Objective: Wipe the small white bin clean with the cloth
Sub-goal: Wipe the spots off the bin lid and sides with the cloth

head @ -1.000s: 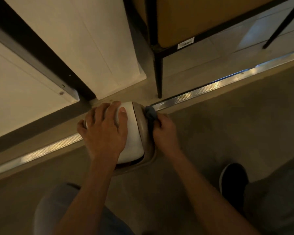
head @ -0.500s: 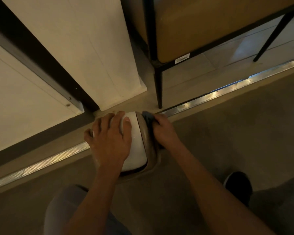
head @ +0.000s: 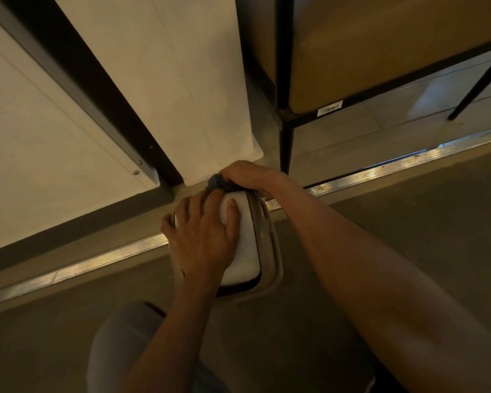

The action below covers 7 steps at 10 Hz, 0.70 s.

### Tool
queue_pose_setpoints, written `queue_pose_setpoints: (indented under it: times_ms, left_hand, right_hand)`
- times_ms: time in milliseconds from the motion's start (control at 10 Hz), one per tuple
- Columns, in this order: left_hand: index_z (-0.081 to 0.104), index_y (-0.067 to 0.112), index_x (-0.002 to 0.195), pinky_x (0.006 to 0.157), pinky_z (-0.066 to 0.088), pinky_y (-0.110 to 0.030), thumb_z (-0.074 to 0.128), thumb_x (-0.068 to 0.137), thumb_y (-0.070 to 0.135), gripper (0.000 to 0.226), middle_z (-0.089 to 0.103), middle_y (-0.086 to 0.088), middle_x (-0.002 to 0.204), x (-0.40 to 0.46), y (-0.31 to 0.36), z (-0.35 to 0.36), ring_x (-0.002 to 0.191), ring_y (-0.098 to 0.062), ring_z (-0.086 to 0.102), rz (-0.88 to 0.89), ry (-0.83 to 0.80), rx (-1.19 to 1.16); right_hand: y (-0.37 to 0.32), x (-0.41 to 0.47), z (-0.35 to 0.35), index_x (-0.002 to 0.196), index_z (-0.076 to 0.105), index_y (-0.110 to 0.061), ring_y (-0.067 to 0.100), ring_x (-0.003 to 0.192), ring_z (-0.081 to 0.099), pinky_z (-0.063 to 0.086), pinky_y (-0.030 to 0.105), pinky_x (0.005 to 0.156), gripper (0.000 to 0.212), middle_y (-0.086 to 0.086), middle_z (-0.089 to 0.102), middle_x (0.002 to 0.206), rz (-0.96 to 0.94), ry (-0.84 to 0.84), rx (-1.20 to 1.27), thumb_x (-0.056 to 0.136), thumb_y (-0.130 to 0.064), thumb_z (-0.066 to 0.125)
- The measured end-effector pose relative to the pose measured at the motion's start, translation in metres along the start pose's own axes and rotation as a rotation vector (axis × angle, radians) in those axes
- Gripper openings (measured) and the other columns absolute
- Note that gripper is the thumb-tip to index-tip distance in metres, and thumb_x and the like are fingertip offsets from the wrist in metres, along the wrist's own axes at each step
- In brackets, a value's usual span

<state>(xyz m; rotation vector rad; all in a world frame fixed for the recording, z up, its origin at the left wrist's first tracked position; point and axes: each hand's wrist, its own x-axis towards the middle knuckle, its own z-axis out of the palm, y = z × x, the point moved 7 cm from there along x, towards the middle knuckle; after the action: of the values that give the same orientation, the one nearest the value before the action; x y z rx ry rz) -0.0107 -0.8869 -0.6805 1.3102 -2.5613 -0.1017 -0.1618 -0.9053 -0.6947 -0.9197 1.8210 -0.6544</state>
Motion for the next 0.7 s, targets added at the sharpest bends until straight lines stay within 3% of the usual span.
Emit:
queue_pose_setpoints:
  times_ms: [100,200,300,400,500,600,700]
  left_hand:
    - [0.048,0.031,0.133,0.105,0.032,-0.054,0.027,0.1,0.059,0.048,0.056,0.001,0.131,0.0,-0.001,0.0,0.129,-0.025,0.046,-0.008,-0.003,-0.011]
    - [0.049,0.031,0.13,0.104,0.033,-0.054,0.028,0.099,0.06,0.047,0.054,0.002,0.131,0.0,0.0,-0.001,0.127,-0.023,0.046,-0.014,0.004,-0.021]
    - [0.051,0.03,0.128,0.103,0.033,-0.052,0.028,0.099,0.059,0.047,0.054,0.001,0.129,0.0,0.0,-0.002,0.124,-0.024,0.048,-0.014,0.023,-0.034]
    - [0.051,0.028,0.127,0.103,0.034,-0.053,0.031,0.099,0.058,0.046,0.055,-0.001,0.127,0.0,0.0,-0.001,0.123,-0.026,0.049,-0.008,0.031,-0.042]
    - [0.052,0.028,0.126,0.103,0.034,-0.053,0.031,0.098,0.058,0.046,0.056,0.0,0.126,0.001,-0.002,0.0,0.121,-0.025,0.05,-0.027,0.021,-0.024]
    - [0.052,0.029,0.126,0.103,0.035,-0.054,0.032,0.098,0.058,0.045,0.057,0.0,0.125,0.002,-0.003,0.0,0.119,-0.025,0.05,-0.028,0.022,-0.026]
    - [0.051,0.029,0.125,0.103,0.035,-0.053,0.031,0.098,0.059,0.045,0.056,0.001,0.125,0.002,-0.001,-0.001,0.119,-0.025,0.05,-0.023,0.024,-0.034]
  right_hand:
    - [0.004,0.006,-0.005,0.071,0.04,-0.028,0.001,0.065,0.035,0.03,0.01,0.06,0.031,-0.01,0.039,0.078,0.015,0.012,-0.111,0.1,-0.017,0.045]
    - [0.015,0.002,-0.019,0.07,0.039,-0.027,0.003,0.065,0.034,0.036,0.021,0.062,0.031,-0.007,0.04,0.078,0.045,0.077,-0.197,0.099,-0.016,0.044]
    - [0.019,-0.003,-0.024,0.069,0.039,-0.024,0.009,0.067,0.038,0.036,0.028,0.073,0.031,-0.006,0.04,0.076,0.004,0.097,-0.324,0.099,-0.015,0.043]
    - [0.002,0.0,-0.01,0.083,0.054,-0.01,0.017,0.078,0.045,0.035,0.021,0.063,0.025,0.006,0.053,0.09,-0.071,0.055,-0.349,0.101,-0.009,0.037]
    - [-0.02,0.003,0.008,0.104,0.061,0.003,0.019,0.088,0.045,0.035,0.018,0.062,0.029,0.018,0.058,0.107,-0.164,-0.034,-0.361,0.103,-0.007,0.033]
    - [-0.012,0.004,0.009,0.092,0.054,-0.003,0.02,0.087,0.046,0.032,0.013,0.057,0.024,0.014,0.055,0.099,-0.147,-0.051,-0.358,0.103,-0.008,0.034]
    - [0.008,0.002,-0.005,0.074,0.05,-0.012,0.018,0.077,0.047,0.031,0.025,0.057,0.03,0.001,0.052,0.082,-0.097,-0.02,-0.414,0.101,-0.016,0.039]
